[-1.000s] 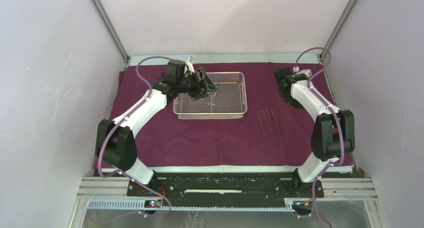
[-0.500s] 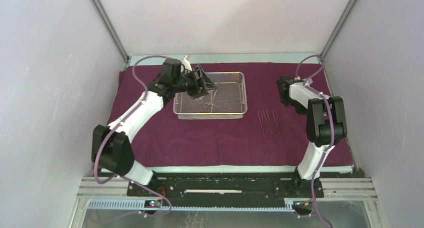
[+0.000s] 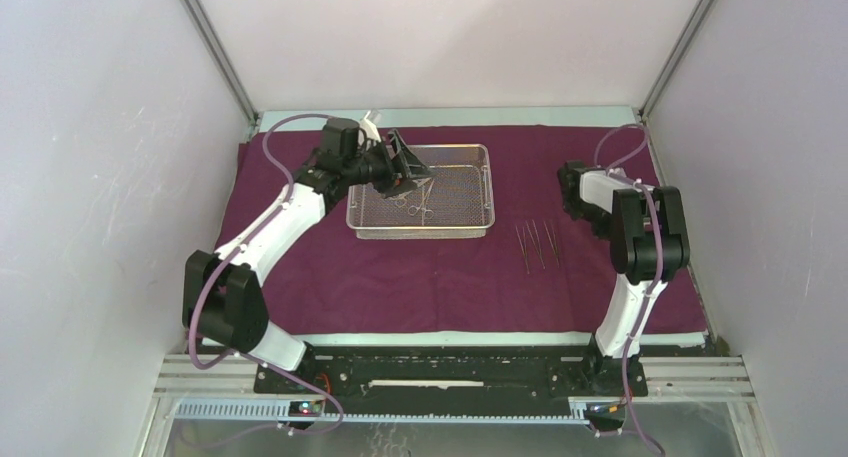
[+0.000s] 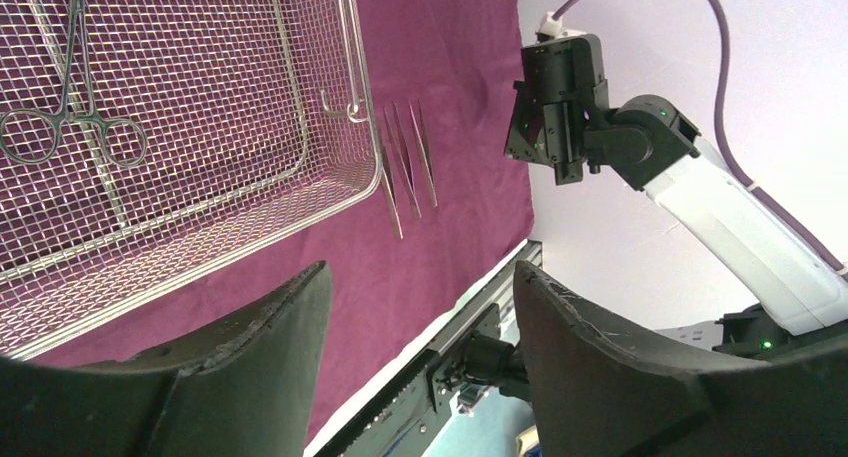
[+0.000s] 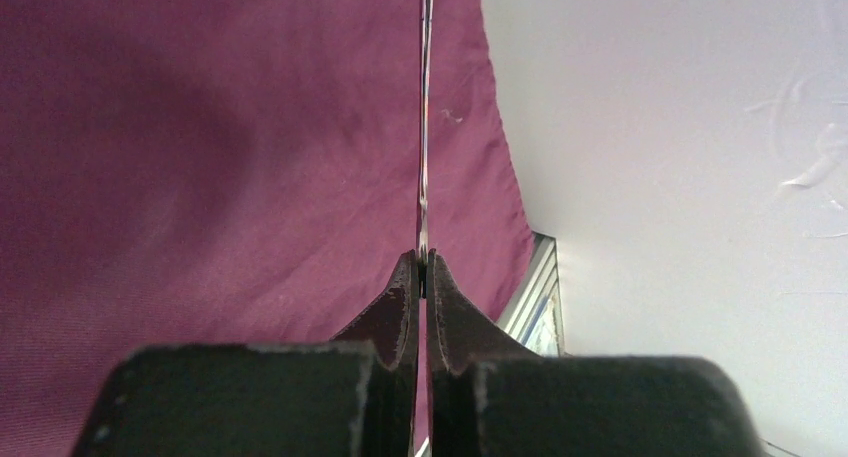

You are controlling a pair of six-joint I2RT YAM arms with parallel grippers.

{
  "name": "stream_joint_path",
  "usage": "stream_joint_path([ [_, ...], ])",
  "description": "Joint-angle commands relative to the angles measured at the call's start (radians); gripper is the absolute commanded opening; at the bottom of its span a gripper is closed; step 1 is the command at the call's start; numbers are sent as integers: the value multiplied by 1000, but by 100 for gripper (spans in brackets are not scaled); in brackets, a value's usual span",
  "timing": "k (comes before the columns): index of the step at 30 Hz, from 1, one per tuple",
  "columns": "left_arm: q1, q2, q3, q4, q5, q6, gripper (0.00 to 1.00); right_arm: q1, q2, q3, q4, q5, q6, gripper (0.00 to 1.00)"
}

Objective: Open and lay out the surgical kit
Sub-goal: Place the medical item in the surgical kit.

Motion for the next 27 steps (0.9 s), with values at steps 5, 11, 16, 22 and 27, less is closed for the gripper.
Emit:
stream_joint_path([
  [5, 8, -36, -25, 39, 16, -11, 71, 2, 11, -55, 0, -51, 25, 6],
  [11, 7, -36, -32, 46, 13, -16, 70, 0, -6, -84, -20, -83, 51, 10],
  [16, 7, -33, -36, 52, 10, -19, 70, 14, -28, -86, -48, -95, 78, 38],
  [22, 7, -37, -31, 48, 5, -12, 70, 57, -137, -23, -63, -245, 101, 67],
  [27, 7, -42, -26, 40, -7, 0, 70, 1, -257, 21, 0, -466, 124, 91],
])
